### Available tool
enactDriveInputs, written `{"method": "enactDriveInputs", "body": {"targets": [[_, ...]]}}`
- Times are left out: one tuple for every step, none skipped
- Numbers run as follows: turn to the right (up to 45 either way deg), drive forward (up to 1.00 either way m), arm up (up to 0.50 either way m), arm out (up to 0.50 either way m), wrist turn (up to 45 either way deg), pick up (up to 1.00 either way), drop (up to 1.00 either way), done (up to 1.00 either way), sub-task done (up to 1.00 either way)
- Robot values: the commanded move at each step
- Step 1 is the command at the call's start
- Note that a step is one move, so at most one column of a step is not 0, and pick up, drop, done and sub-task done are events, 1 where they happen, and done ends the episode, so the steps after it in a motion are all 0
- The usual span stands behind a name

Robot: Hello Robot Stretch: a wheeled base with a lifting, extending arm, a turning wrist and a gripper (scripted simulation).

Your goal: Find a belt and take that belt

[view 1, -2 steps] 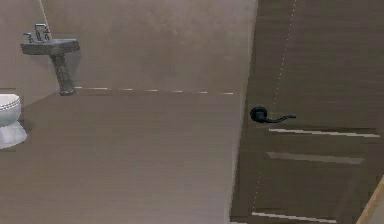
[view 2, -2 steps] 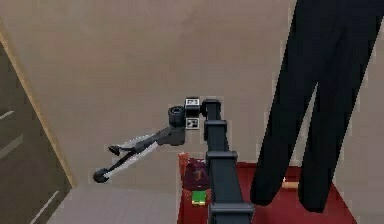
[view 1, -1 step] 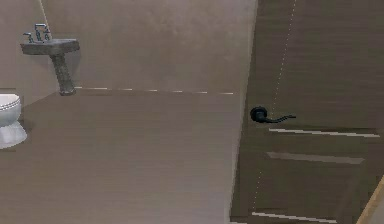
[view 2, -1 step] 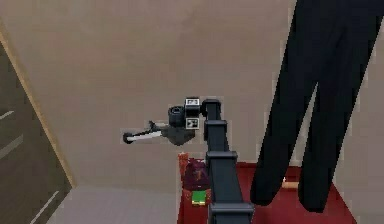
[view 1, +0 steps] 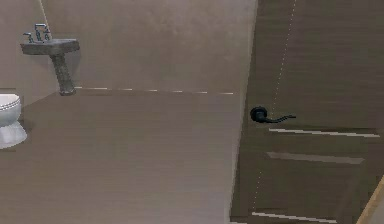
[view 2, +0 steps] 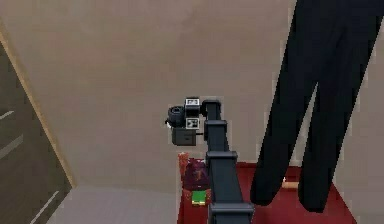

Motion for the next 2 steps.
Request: {"method": "enactDriveInputs", "body": {"targets": [[0.0, 0.00, 0.00, 0.00, 9.0, 0.00, 0.00, 0.00, 0.00], [0.0, 0.00, -0.30, 0.00, 0.0, 0.00, 0.00, 0.00, 0.00]]}}
